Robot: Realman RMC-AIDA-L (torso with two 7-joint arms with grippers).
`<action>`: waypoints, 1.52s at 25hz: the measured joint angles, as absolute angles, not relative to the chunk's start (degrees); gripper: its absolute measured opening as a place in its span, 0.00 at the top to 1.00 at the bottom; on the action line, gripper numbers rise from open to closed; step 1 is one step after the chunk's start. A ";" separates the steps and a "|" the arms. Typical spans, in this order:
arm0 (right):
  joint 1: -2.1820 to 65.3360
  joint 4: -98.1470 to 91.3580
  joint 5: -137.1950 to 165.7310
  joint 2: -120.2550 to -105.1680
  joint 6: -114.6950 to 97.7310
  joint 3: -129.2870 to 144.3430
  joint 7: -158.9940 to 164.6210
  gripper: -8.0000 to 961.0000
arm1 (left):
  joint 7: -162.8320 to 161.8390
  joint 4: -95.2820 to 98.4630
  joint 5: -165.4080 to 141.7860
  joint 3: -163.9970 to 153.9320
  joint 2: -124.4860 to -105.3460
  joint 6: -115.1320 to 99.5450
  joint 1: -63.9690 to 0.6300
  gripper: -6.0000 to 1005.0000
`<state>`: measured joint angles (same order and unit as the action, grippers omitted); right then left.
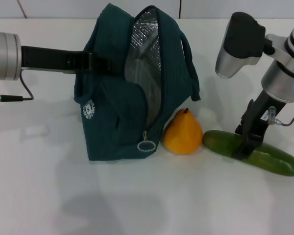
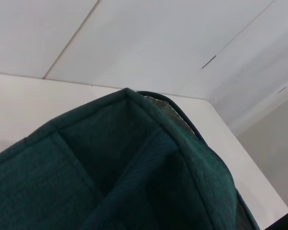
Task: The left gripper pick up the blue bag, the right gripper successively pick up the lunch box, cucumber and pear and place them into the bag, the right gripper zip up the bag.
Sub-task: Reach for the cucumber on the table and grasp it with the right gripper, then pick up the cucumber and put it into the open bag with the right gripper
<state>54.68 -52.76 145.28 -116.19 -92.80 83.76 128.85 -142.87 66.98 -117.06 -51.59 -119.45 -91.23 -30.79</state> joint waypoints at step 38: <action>53.03 -66.87 147.58 -114.96 -85.26 54.47 132.55 0.31 | -142.12 65.04 -115.83 -51.33 -119.25 -91.23 -31.32 0.95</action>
<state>53.03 -66.87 147.58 -114.96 -85.26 54.47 132.55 -142.12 65.04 -115.83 -51.33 -119.25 -91.23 -31.32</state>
